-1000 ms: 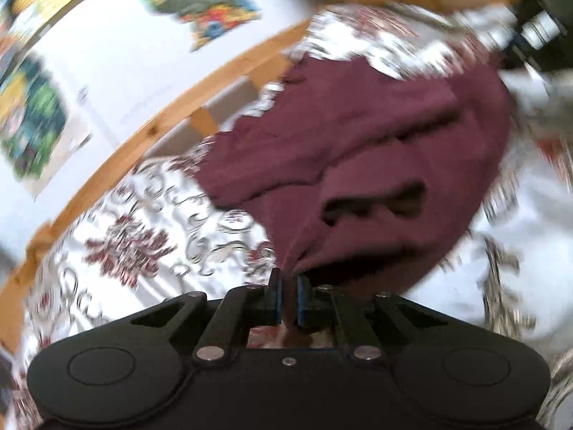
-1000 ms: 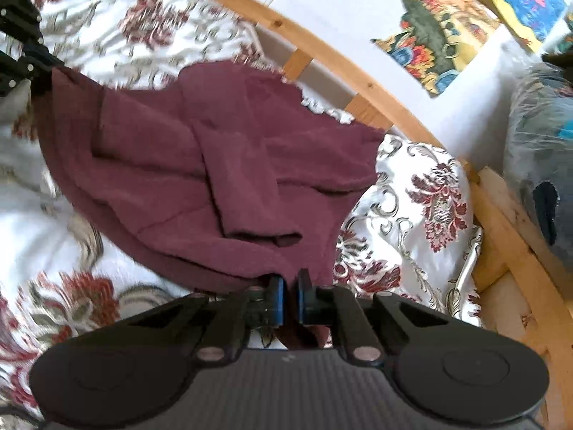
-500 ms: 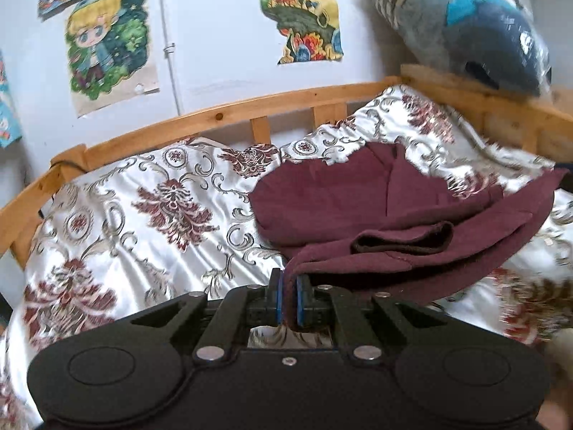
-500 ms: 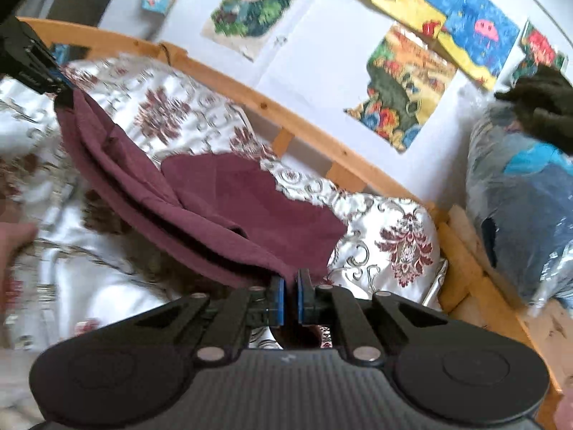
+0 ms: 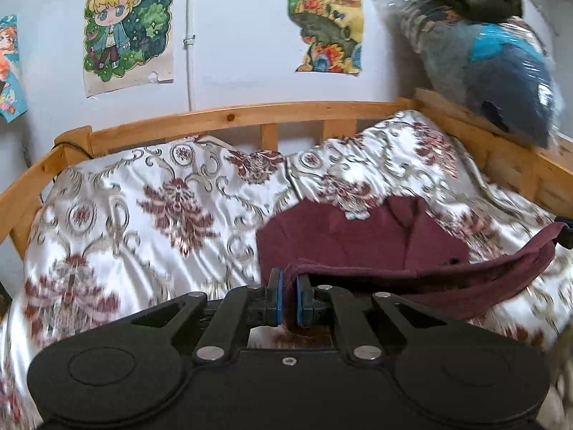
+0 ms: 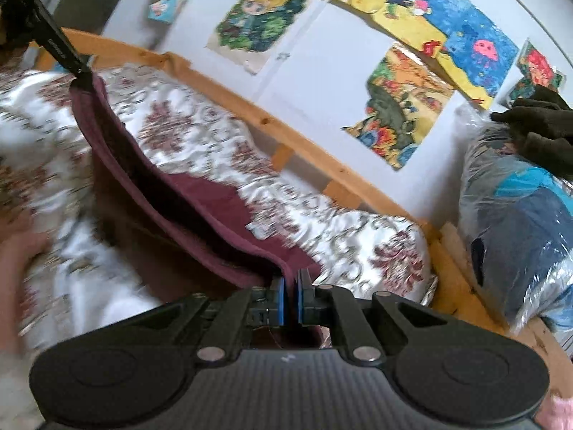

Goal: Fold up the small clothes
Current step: 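Grasp the shirt hem with both grippers and lift it toward the collar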

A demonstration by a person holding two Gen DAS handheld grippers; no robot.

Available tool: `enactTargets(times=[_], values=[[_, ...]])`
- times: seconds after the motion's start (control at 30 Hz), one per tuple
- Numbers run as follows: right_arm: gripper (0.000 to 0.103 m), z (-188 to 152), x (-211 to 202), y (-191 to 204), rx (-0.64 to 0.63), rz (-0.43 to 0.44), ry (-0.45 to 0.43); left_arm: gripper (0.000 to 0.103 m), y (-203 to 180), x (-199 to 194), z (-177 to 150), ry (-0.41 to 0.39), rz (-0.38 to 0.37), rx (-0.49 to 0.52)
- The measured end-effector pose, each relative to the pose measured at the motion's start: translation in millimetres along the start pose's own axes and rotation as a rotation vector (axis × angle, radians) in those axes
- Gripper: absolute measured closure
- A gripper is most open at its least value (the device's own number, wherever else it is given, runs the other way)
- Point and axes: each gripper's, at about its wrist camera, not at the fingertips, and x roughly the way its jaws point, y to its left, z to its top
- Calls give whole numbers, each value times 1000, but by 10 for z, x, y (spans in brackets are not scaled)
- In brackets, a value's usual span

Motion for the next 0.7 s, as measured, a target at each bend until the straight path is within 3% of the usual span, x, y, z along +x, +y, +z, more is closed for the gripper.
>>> enactTargets(times=[0.17,0.33,0.57,0.7], values=[[95,95,774,-242,8,-58,-9,96,72,736,553,93,57,-36],[95,145,1550,-355,27,-80,2,96,179,1587,861,184,110,-49],[94,28,2579,-436,84,-43,98,96,304,2598,920,276,129,-109],[94,-63,2979,-496,106,2,154,96,385,2943,870,297,130,-142]])
